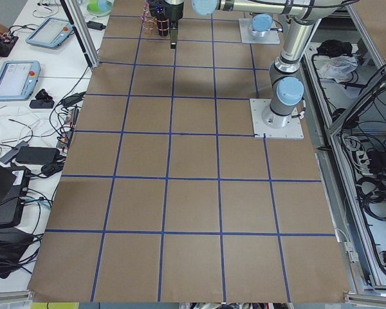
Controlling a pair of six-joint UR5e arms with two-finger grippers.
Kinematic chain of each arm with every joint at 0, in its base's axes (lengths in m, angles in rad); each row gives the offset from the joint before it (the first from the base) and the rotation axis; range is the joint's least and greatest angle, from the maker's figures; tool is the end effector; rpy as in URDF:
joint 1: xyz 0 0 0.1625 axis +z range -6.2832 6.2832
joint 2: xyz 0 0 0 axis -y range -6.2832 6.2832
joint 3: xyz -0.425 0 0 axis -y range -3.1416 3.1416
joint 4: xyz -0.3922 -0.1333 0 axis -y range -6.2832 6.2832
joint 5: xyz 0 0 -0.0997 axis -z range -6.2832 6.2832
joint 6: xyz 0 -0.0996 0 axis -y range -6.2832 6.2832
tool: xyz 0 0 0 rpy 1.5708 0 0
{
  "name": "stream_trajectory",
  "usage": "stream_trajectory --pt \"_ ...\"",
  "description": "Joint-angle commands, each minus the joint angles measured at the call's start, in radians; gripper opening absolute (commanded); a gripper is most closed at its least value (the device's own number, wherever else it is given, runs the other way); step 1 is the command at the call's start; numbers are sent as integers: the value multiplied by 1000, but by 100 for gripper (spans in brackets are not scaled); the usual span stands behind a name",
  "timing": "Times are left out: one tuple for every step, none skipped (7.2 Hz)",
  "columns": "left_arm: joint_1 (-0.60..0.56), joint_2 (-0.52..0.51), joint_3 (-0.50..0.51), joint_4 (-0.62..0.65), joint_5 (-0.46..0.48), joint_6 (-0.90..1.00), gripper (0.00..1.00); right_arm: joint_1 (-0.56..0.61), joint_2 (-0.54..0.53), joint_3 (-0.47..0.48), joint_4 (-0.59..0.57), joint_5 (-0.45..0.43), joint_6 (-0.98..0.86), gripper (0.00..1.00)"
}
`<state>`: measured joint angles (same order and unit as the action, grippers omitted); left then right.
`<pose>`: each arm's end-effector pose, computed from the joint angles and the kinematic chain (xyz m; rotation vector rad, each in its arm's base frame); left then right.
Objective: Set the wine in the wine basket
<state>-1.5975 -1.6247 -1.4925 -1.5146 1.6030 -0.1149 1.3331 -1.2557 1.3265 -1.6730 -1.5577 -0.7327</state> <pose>-0.1440 -0.5187 0.5052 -0.1392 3.1094 -0.1287 -0.0165 -0.6398 0.4424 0.7691 -3.0424 0.0532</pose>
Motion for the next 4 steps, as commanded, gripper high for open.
stream_trajectory --pt "1 0 0 1 3 0 100 0 19 2 -8 -1 2 0" --pt "1 0 0 1 3 0 100 0 22 3 -8 -5 2 0" --pt "1 -1 0 1 2 -3 100 0 21 20 -8 -5 4 0" --pt "1 0 0 1 2 -3 100 0 21 34 -13 -4 6 0"
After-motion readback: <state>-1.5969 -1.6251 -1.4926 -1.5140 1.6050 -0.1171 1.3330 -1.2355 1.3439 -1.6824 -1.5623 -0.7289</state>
